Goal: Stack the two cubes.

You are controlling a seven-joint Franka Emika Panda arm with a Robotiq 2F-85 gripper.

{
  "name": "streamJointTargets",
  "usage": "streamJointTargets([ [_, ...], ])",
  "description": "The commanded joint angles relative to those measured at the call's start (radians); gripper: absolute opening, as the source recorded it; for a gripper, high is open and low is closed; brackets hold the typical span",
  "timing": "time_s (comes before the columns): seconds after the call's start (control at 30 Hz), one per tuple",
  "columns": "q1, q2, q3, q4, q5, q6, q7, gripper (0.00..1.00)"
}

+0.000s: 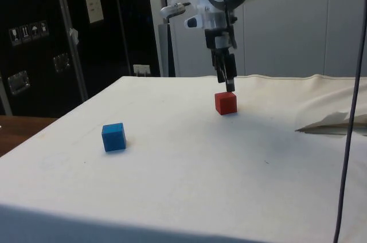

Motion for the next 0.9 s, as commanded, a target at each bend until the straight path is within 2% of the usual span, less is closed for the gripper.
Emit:
streamJointTargets([
  [0.0,-0.003,-0.010,0.007,-0.021,0.025,0.031,-0.015,1.00],
  [0.07,-0.003,-0.011,0.009,-0.032,0.040,0.046,-0.025,1.00],
  [0.1,0.000,-0.001,0.001,-0.018,0.016,0.027,-0.009,1.00],
  [0.13,-0.003,-0.013,0.010,-0.038,0.048,0.056,-0.031,1.00],
  [0.33,-0.003,-0.023,0.016,-0.077,0.108,0.112,-0.078,1.00],
  [0.37,0.000,-0.009,0.007,-0.064,0.084,0.096,-0.061,1.00],
  [0.4,-0.003,-0.024,0.017,-0.082,0.117,0.120,-0.085,1.00],
  [0.57,-0.004,-0.021,0.024,-0.101,0.168,0.161,-0.125,1.00],
  [0.67,-0.004,-0.010,0.024,-0.100,0.184,0.174,-0.138,1.00],
  [0.7,0.000,-0.005,0.013,-0.096,0.157,0.161,-0.120,1.00],
  [0.73,-0.004,-0.006,0.024,-0.098,0.186,0.176,-0.141,1.00],
  [0.87,-0.008,0.027,0.025,-0.071,0.189,0.180,-0.143,1.00],
])
